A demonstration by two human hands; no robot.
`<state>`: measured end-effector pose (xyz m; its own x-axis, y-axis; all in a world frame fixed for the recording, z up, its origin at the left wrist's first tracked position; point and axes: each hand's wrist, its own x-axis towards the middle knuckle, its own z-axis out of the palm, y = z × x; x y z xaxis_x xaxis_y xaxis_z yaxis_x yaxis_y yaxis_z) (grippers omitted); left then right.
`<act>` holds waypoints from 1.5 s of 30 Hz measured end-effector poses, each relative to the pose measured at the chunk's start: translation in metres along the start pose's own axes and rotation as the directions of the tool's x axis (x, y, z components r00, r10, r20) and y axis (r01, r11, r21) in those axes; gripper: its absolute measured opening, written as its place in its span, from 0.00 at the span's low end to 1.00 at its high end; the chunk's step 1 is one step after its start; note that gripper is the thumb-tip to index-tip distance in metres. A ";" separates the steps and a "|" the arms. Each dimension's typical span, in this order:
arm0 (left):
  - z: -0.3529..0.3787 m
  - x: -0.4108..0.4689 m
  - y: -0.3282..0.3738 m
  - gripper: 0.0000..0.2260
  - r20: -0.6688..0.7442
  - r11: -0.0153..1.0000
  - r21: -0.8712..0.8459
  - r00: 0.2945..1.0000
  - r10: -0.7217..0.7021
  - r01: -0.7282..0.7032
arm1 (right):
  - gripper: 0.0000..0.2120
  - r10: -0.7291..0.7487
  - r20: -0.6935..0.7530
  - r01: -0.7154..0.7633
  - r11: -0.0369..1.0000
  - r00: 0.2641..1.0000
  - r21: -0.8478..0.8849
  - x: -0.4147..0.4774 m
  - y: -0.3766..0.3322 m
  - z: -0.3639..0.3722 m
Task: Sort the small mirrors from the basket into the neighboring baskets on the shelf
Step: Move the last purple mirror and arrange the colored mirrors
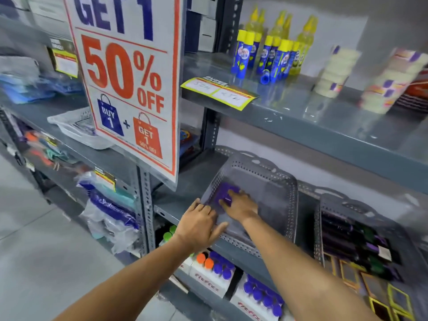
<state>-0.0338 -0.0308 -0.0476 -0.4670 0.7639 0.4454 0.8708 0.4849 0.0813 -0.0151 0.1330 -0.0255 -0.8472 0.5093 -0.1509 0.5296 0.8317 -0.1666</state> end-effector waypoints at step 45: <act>0.029 0.054 0.473 0.48 0.205 0.753 -0.419 0.755 0.623 -0.508 | 0.06 0.856 -0.248 -0.336 0.422 0.454 0.842 -0.298 0.515 -0.107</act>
<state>0.3487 0.2523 -0.0110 0.1590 0.9659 0.2043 0.9571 -0.2016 0.2083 0.5060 0.4331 0.0375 0.0589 0.9978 0.0307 0.5424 -0.0061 -0.8401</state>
